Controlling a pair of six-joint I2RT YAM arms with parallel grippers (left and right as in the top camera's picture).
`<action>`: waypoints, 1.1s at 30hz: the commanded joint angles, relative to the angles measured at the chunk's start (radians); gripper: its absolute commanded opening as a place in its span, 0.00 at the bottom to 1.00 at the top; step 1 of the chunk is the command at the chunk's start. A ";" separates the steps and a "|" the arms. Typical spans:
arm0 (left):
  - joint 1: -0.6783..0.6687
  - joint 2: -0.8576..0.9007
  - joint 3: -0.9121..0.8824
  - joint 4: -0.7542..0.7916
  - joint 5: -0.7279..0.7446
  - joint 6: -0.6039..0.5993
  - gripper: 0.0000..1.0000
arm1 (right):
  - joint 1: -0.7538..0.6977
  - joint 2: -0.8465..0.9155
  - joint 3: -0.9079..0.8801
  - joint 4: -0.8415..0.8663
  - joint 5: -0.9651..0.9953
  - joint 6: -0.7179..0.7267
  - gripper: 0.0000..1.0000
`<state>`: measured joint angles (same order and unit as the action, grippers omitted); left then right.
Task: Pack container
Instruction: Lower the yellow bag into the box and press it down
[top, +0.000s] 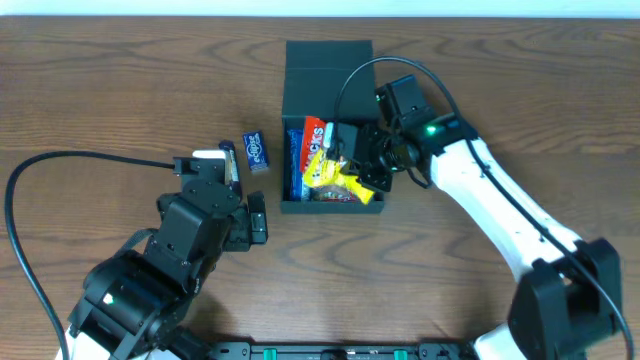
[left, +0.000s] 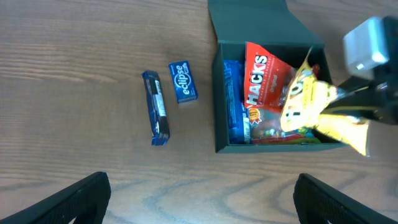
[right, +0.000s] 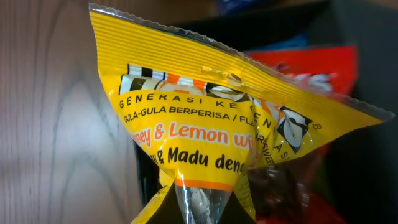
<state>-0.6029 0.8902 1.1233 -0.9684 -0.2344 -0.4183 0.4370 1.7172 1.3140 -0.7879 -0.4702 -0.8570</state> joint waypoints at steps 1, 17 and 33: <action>0.003 0.000 0.004 -0.001 0.000 0.007 0.95 | 0.010 0.033 0.012 0.004 -0.043 -0.056 0.01; 0.003 0.000 0.004 -0.001 0.000 0.007 0.95 | 0.011 0.245 0.013 0.040 -0.027 -0.065 0.99; 0.003 0.000 0.005 -0.001 -0.001 0.007 0.95 | 0.011 -0.095 0.014 0.040 -0.036 0.214 0.99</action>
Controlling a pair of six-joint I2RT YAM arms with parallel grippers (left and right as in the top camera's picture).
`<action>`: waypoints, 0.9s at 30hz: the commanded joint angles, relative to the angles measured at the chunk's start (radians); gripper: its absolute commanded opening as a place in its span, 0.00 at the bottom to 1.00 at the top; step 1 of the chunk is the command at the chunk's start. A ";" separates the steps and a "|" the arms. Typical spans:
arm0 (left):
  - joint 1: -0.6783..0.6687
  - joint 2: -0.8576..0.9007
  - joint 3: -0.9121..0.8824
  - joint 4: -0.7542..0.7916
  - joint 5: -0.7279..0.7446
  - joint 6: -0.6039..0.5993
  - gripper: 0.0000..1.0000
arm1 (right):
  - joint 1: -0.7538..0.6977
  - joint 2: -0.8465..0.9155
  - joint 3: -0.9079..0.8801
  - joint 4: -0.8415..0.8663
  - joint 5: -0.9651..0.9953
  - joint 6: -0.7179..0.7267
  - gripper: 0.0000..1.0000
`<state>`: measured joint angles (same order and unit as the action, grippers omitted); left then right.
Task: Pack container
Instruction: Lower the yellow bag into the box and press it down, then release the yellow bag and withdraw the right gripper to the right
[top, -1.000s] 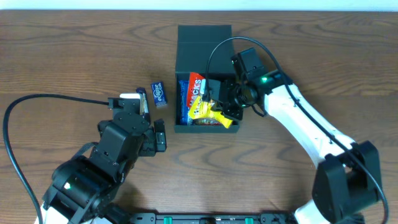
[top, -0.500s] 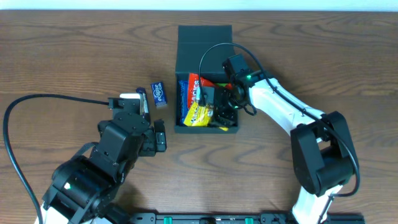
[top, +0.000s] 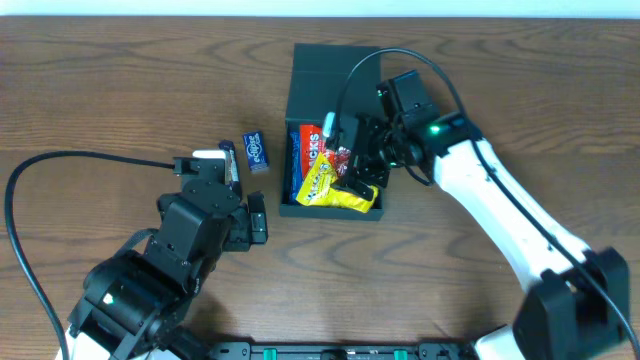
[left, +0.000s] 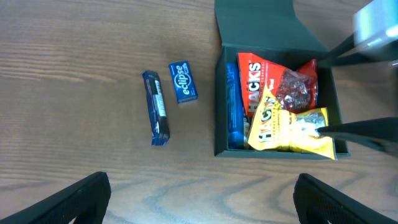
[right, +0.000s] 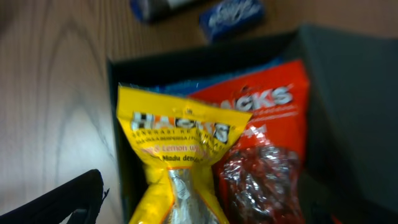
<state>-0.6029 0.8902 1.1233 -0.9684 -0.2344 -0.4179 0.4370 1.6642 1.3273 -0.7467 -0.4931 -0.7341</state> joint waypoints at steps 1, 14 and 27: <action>0.003 0.000 0.004 -0.001 -0.001 0.006 0.95 | 0.011 -0.050 0.001 -0.002 -0.013 0.091 0.80; 0.003 0.000 0.004 -0.001 -0.001 0.006 0.95 | 0.014 0.136 0.000 -0.167 0.130 0.090 0.02; 0.003 0.000 0.004 0.000 -0.001 0.006 0.95 | 0.015 0.254 0.002 -0.161 0.174 0.091 0.01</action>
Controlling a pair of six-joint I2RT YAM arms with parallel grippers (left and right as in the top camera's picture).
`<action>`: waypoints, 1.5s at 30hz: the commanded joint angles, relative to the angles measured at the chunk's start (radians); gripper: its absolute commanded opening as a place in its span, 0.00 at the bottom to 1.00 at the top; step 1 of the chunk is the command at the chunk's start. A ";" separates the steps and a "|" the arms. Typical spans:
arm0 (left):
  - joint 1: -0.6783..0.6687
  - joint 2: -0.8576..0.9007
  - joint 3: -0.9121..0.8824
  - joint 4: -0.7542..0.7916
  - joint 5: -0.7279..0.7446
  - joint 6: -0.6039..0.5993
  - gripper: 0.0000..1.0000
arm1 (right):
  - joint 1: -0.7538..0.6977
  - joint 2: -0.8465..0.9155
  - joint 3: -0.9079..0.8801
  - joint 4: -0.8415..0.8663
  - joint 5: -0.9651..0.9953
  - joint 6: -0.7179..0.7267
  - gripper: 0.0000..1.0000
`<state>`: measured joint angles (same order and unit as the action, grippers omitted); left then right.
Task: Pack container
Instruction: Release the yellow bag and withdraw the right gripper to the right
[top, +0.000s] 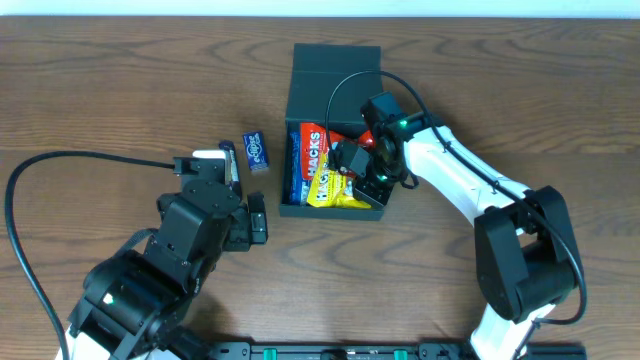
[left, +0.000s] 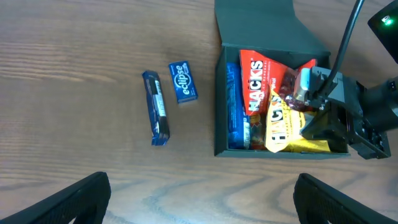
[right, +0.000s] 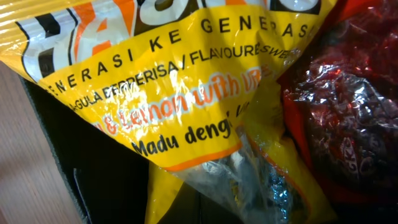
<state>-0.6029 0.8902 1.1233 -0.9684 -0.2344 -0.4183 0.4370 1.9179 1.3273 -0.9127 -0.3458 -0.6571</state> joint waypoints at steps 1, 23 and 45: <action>0.003 0.000 0.005 0.000 -0.001 0.006 0.95 | 0.015 -0.011 0.003 0.001 0.013 0.014 0.01; 0.002 0.000 0.004 0.021 -0.002 0.003 0.95 | -0.056 -0.601 0.011 0.036 -0.137 0.161 0.11; 0.459 0.407 -0.090 0.174 0.184 0.187 0.98 | -0.340 -0.741 0.011 -0.015 -0.127 0.233 0.99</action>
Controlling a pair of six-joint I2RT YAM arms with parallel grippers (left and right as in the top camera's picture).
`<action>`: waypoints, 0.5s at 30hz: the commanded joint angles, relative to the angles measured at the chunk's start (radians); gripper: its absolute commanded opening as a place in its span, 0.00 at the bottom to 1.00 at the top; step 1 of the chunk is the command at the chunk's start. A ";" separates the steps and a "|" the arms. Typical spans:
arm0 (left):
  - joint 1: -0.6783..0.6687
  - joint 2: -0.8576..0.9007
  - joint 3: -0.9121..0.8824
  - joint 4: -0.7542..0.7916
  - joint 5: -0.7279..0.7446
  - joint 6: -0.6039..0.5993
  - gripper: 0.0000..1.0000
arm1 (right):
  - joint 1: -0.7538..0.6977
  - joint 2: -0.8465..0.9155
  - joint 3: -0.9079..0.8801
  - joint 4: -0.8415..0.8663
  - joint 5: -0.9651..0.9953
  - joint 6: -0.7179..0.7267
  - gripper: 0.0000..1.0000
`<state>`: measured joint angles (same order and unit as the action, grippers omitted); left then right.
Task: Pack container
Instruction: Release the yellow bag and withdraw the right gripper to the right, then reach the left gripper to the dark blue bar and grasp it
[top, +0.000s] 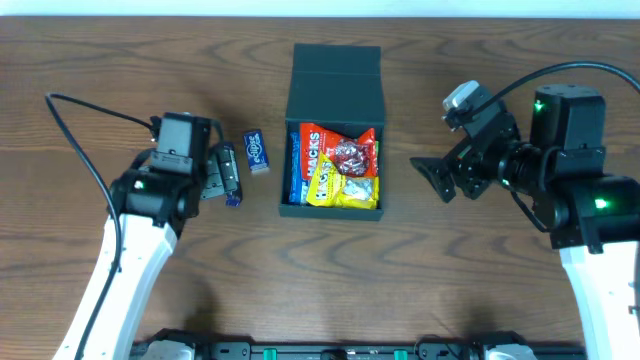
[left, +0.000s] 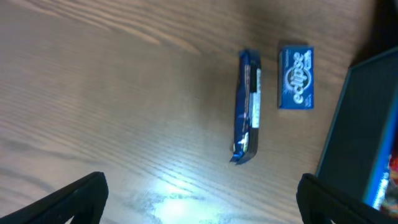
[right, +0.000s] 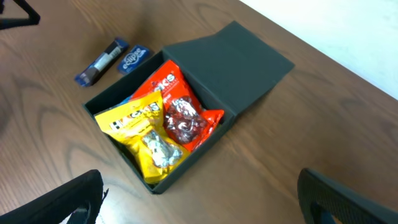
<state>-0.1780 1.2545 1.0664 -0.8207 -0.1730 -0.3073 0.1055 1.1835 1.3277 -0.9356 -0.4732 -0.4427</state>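
A dark box (top: 290, 112) stands open at mid-table, its lid folded back. Inside lie a yellow Hacks bag (top: 338, 186), a red Hacks bag (top: 318, 146) and a blue pack (top: 294, 170) along the left wall. Left of the box lie a blue bar (left: 247, 106) and a blue Eclipse pack (left: 296, 78). My left gripper (top: 218, 175) hovers open over the bar, nothing between its fingers. My right gripper (top: 445, 175) hangs open and empty to the right of the box, looking down at the yellow bag (right: 146, 140).
Wooden table all round. The box's lid (top: 334, 68) lies flat behind it toward the far edge. A black cable (top: 80, 120) trails from the left arm across the left of the table.
My right gripper was down in the box against the yellow bag; now it is raised and off to the right, open. My left arm has moved up the table to the blue bar.
My right gripper first held the yellow bag over the box's front part. Then the bag lay in the box with the gripper open by it, then the gripper was low against the bag. Now it is clear, and the left gripper has come over the bar.
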 joint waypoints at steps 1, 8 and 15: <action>0.041 0.068 -0.039 0.050 0.118 0.076 0.99 | -0.009 -0.006 0.010 0.013 0.002 0.018 0.99; 0.040 0.295 -0.041 0.158 0.122 0.070 0.95 | -0.009 -0.002 0.010 0.027 0.006 0.016 0.99; 0.039 0.475 -0.041 0.205 0.122 0.056 0.85 | -0.009 0.013 0.010 0.027 0.006 0.016 0.99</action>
<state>-0.1402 1.6985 1.0355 -0.6216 -0.0517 -0.2501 0.1040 1.1851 1.3277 -0.9092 -0.4706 -0.4412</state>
